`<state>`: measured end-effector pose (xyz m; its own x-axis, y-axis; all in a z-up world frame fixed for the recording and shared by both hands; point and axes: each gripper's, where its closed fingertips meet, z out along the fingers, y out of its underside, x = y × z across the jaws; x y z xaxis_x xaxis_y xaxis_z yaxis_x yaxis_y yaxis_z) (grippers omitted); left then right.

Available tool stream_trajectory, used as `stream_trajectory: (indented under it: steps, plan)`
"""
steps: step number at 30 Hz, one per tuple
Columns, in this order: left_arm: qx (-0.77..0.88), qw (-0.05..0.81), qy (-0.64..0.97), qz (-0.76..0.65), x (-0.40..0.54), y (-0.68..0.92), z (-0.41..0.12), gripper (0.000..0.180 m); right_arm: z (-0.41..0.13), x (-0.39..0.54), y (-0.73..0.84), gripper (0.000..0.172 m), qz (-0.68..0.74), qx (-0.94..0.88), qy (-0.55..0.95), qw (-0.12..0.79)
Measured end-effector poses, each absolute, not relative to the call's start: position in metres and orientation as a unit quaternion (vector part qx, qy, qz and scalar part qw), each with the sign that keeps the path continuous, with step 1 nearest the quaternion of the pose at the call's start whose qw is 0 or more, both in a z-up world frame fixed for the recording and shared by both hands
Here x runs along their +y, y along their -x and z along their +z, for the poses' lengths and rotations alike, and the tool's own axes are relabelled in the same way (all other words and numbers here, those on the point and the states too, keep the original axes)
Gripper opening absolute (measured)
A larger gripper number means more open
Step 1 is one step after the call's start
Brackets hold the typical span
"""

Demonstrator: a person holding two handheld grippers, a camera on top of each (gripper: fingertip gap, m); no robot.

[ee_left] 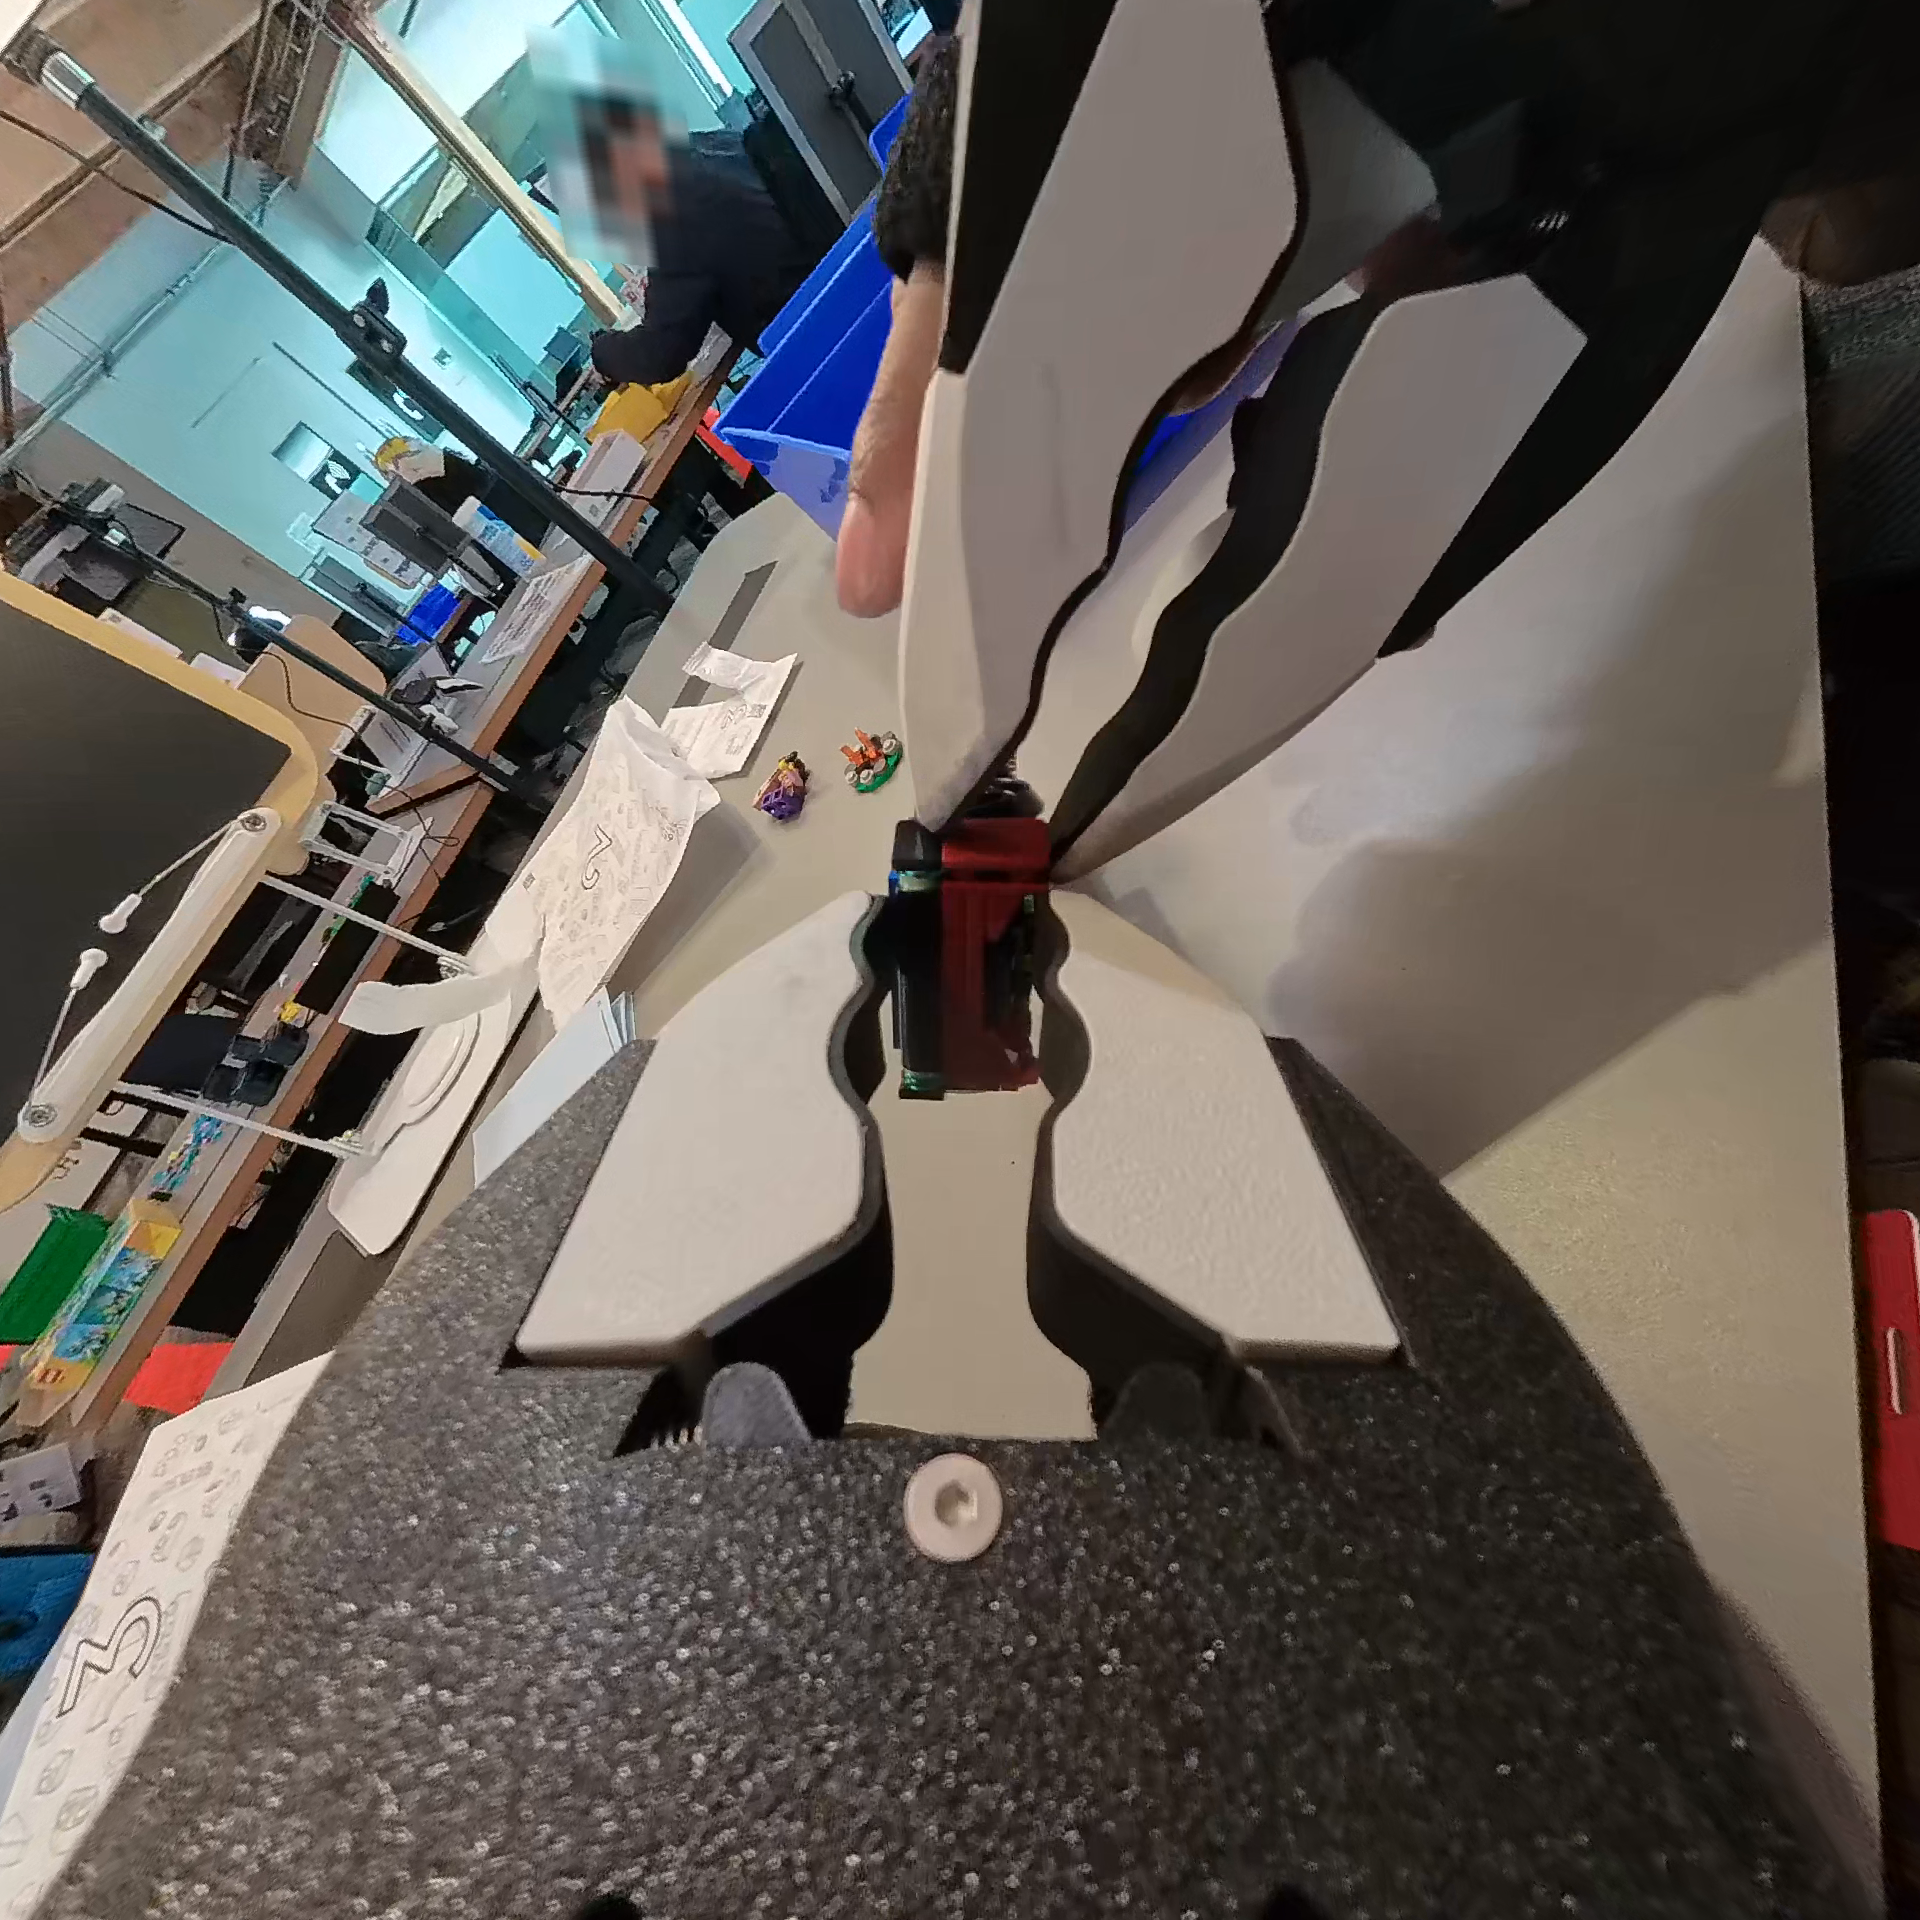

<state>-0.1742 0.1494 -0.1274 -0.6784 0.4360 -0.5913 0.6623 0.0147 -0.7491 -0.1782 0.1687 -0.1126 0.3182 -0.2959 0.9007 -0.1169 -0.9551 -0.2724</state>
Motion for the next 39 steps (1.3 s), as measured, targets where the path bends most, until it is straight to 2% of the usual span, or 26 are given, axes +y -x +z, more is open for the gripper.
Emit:
stream_trajectory:
  steps: [20, 39]
  plan:
    - [0.712, 0.117, -0.403, -0.563, 0.149, 0.175, -0.131, 0.025, -0.116, 0.170, 0.178, 0.015, -0.541, 0.106, 0.833, 0.039]
    - [0.730, 0.067, -0.340, -0.590, 0.147, 0.166, -0.125, 0.025, -0.107, 0.170, 0.172, 0.006, -0.617, 0.141, 0.770, 0.080]
